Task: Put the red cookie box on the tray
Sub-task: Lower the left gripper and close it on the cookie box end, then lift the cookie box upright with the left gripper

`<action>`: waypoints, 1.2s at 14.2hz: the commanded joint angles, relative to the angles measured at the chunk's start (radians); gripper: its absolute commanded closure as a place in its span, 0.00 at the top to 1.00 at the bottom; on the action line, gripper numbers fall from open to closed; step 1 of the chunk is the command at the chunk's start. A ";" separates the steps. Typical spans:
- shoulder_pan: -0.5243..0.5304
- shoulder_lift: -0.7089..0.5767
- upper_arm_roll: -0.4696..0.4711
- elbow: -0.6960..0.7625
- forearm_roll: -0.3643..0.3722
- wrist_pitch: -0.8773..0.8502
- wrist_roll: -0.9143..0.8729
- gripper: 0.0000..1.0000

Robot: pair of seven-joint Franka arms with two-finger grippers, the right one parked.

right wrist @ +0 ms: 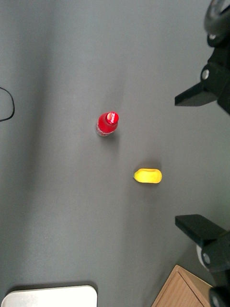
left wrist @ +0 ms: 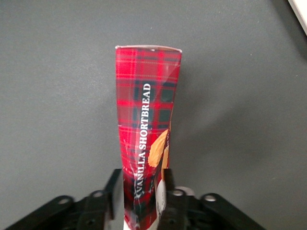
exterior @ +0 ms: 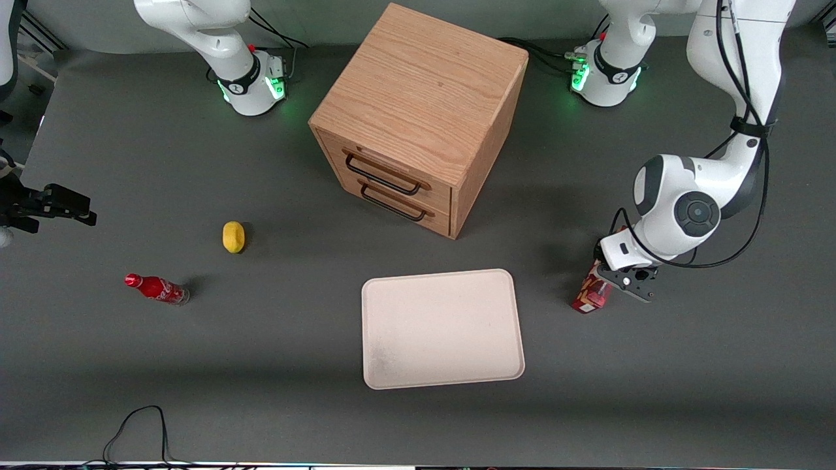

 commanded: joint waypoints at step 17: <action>0.002 -0.269 0.001 0.398 0.001 -0.762 -0.088 0.00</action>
